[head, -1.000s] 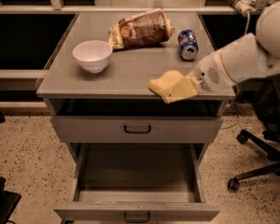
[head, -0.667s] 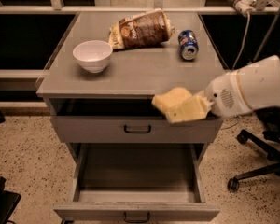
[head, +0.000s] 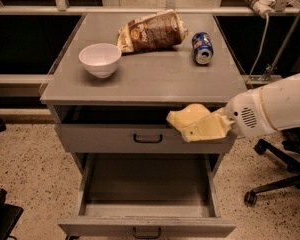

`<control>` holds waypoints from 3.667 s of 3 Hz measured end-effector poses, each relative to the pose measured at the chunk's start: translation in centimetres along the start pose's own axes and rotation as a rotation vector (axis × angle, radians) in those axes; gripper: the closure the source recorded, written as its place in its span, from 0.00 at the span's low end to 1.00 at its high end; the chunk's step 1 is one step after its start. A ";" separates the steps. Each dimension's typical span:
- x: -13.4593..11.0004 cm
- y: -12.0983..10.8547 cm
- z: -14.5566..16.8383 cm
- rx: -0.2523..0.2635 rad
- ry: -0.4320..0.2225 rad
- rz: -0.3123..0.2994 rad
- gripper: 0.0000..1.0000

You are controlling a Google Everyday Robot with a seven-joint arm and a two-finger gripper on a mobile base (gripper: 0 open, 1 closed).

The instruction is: Place sponge into middle drawer

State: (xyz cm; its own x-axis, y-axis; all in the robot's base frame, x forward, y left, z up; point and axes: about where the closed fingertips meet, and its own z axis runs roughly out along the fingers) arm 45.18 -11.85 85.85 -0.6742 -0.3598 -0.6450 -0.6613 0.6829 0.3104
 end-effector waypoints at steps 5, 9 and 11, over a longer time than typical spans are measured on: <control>21.8 -8.8 15.4 -0.048 -0.120 0.469 1.00; 25.3 -14.1 30.1 -0.075 0.005 0.575 0.82; 25.3 -14.1 30.1 -0.075 0.005 0.575 0.36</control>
Offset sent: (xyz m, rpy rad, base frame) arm -0.0787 -0.0628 -0.3273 0.3518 0.2488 -0.4218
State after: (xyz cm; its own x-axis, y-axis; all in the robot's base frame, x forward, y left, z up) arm 47.36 -11.43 44.12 -0.9335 0.0527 -0.3546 -0.2095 0.7224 0.6590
